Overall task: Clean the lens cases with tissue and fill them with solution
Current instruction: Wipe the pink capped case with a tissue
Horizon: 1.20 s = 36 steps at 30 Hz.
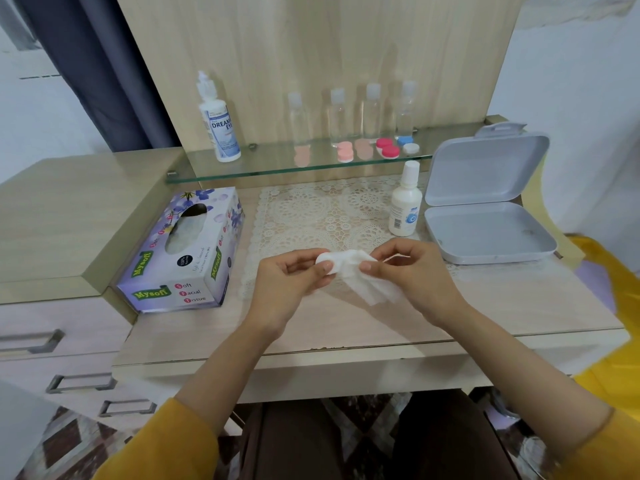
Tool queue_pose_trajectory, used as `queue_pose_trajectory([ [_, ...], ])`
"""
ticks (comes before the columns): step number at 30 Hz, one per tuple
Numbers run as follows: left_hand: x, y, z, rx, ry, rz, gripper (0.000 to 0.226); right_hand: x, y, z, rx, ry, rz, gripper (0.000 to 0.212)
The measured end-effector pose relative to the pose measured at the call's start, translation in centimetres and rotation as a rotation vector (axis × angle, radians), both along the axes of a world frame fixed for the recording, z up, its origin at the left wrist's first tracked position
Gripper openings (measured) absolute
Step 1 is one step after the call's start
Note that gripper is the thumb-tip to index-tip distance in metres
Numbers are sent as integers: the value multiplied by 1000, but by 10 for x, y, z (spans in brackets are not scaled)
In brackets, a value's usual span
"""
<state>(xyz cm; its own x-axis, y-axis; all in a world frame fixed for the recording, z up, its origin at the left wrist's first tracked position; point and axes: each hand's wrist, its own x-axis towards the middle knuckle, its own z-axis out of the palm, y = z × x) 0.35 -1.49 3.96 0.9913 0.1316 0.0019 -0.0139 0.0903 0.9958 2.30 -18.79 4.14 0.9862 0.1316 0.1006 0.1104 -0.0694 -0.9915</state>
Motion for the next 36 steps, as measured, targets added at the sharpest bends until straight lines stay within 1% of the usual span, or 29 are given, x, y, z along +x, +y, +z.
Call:
queue_pose_trajectory([
  [3,-1,-3,1,-46,8,-35,15,1,2,1,-35,-20,6,16],
  [9,-3,-1,1,-31,4,-56,18,2,8,0,-64,-54,-33,25],
  [14,-2,1,3,-42,10,-50,14,0,11,1,-83,-114,-29,22],
  [18,-2,3,3,-53,19,-31,17,-1,10,1,-42,-79,31,23],
  [23,-3,2,2,0,4,-46,14,-1,12,-1,-52,-76,-46,13],
  [28,0,4,1,-36,22,-37,15,0,9,0,-13,-38,34,21],
  [36,-3,-2,0,0,6,-52,13,-1,15,-3,-51,-66,-92,21],
])
